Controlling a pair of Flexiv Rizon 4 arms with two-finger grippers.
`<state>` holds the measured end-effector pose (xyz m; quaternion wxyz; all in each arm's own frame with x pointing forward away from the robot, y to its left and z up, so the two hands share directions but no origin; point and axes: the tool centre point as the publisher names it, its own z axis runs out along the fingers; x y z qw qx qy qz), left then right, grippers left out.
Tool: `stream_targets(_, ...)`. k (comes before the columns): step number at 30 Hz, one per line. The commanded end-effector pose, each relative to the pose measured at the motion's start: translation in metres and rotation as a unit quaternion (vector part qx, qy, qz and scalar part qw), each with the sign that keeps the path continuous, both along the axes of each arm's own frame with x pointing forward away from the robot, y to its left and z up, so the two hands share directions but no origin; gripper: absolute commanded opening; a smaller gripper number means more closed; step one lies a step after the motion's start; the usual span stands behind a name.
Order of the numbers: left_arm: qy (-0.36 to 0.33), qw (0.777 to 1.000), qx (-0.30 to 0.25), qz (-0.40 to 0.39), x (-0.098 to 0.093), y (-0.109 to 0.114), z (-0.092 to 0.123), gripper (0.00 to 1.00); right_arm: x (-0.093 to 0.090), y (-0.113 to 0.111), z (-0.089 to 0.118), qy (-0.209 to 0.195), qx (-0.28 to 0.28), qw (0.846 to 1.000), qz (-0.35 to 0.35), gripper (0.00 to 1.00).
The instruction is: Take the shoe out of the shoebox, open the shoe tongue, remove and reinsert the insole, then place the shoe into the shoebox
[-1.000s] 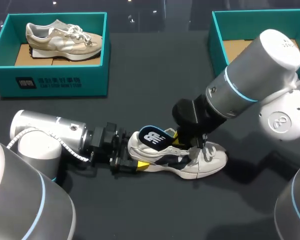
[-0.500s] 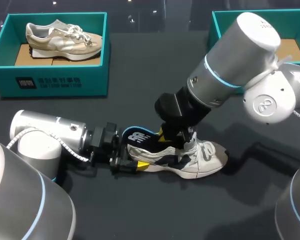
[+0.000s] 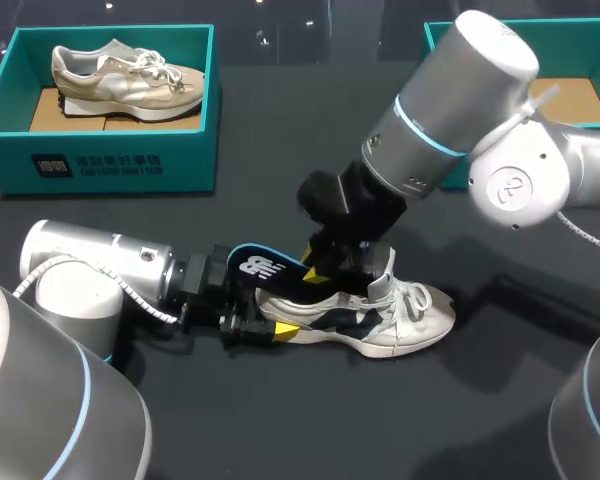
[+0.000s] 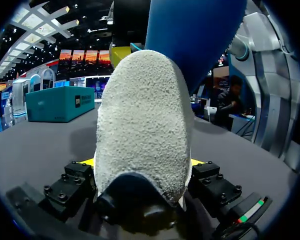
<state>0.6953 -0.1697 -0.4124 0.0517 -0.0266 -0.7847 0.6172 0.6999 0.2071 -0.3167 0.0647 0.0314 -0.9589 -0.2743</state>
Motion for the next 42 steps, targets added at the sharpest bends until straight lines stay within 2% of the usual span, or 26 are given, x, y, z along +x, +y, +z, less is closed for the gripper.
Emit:
stream_targets(1, 0.000, 1.000, 0.000, 0.000, 0.001, 0.000, -0.001, 0.00, 0.003, -0.004, -0.001, 0.018, 0.016, 1.000, -0.001, 0.32)
stream_targets(9, 0.000, 1.000, 0.000, 0.000, 0.001, 0.000, -0.001, 0.00, 0.009, 0.001, 0.003, 0.074, 0.014, 0.997, 0.001, 0.32)
stream_targets(14, 0.000, 1.000, 0.000, 0.000, 0.001, 0.000, -0.001, 0.00, 0.006, 0.007, 0.002, 0.093, 0.018, 0.996, 0.005, 0.40)
stream_targets(23, 0.000, 1.000, 0.000, 0.000, 0.001, 0.000, -0.001, 0.00, -0.006, 0.014, -0.002, 0.098, 0.039, 0.994, -0.002, 0.37)
stream_targets(34, 0.000, 1.000, 0.000, 0.000, 0.001, 0.000, -0.001, 0.00, -0.014, 0.022, -0.005, 0.094, 0.057, 0.994, -0.008, 0.34)
stream_targets(36, 0.000, 1.000, 0.000, 0.000, 0.001, 0.000, -0.001, 0.00, -0.014, 0.024, -0.005, 0.092, 0.061, 0.994, -0.008, 0.25)
stream_targets(37, 0.000, 1.000, 0.000, 0.000, 0.001, 0.000, -0.001, 0.00, -0.015, 0.025, -0.005, 0.091, 0.062, 0.994, -0.009, 0.16)
stream_targets(38, 0.000, 1.000, 0.000, 0.000, 0.001, 0.000, -0.001, 0.00, -0.015, 0.026, -0.005, 0.091, 0.064, 0.994, -0.009, 0.03)
stream_targets(39, 0.000, 1.000, 0.000, 0.000, 0.001, 0.000, -0.001, 0.00, -0.015, 0.027, -0.005, 0.090, 0.066, 0.994, -0.010, 0.00)
stream_targets(42, 0.000, 1.000, 0.000, 0.000, 0.001, 0.000, -0.001, 0.00, -0.016, 0.030, -0.003, 0.085, 0.069, 0.994, -0.011, 0.00)
